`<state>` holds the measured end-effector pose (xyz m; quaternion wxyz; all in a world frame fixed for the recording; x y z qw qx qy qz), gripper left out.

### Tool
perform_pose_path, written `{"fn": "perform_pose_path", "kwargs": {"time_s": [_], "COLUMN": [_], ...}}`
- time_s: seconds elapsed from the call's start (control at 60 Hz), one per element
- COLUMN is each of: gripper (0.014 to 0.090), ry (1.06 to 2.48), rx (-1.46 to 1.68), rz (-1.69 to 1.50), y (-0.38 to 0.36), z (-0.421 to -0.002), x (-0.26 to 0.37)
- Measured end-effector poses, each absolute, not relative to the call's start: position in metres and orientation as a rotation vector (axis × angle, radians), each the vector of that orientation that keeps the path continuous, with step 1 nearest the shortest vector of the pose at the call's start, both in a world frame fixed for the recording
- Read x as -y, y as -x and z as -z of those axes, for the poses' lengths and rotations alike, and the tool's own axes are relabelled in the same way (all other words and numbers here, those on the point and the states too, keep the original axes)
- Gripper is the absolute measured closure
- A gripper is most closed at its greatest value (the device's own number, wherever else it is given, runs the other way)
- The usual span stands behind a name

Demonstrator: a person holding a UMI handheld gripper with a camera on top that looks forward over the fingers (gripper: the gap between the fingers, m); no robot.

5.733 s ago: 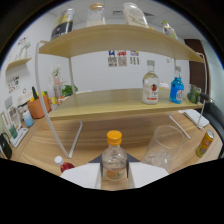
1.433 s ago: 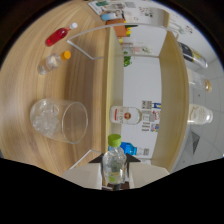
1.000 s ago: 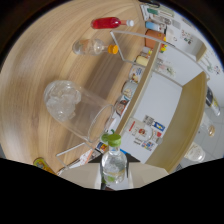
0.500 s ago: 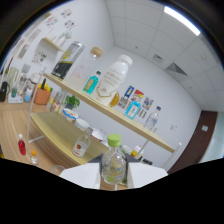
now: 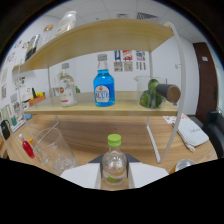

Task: Make me a cup of Vodka Sunrise.

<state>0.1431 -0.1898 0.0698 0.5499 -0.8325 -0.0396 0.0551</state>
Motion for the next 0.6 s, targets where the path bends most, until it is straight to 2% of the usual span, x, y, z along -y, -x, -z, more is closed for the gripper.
{"fn": "perform_pose_path", "kwargs": {"time_s": [0.167, 0.367, 0.6], "gripper": [0.0687, 0.0683, 0.0678], "ry": [2.041, 2.119, 2.132], "rx": [0.111, 0.102, 0.099], "rz": [-0.123, -0.099, -0.06], "y": [-0.145, -0.148, -0.15], "z": [-0.038, -0.024, -0.023], "x": [0.192, 0.189, 0.192]}}
